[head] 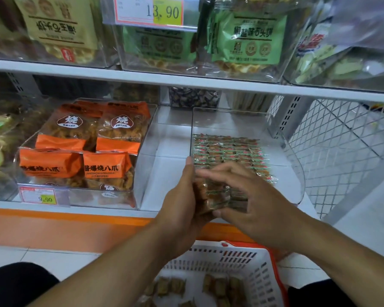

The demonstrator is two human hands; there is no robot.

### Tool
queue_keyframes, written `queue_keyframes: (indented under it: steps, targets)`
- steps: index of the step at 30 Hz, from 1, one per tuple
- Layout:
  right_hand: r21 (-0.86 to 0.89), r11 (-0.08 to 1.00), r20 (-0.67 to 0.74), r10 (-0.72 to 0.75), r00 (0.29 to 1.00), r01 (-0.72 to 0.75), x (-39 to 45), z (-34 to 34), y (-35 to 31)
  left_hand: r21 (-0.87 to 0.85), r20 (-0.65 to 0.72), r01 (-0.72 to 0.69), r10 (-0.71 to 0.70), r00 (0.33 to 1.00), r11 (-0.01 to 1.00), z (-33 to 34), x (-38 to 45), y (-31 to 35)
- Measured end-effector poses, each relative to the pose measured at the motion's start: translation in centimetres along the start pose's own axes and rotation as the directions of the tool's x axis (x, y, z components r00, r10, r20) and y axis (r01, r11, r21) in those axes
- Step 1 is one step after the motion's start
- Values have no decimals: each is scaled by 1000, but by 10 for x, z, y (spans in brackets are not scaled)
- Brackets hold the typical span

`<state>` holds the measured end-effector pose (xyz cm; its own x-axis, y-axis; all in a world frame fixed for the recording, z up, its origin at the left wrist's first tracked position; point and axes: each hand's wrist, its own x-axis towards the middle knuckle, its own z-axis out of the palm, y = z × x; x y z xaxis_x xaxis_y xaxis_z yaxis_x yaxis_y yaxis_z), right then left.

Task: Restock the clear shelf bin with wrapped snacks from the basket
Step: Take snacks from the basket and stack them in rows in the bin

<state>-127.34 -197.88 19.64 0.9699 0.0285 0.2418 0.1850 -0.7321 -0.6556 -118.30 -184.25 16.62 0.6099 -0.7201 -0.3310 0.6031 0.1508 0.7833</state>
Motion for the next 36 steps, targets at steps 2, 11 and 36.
queue_keyframes:
  steps: [2,11,36]
  targets:
    - [-41,999,17,-9,1000,9,-1,5,0,37,-65,-26,28,997,999,2,3,-6]
    - [-167,966,-11,197,980,-196,1,-28,3,57,52,-90,87,995,994,5,14,-9]
    - [-906,320,-6,646,764,-277,22,-37,97,818,473,-291,292,831,-496,-34,30,-68]
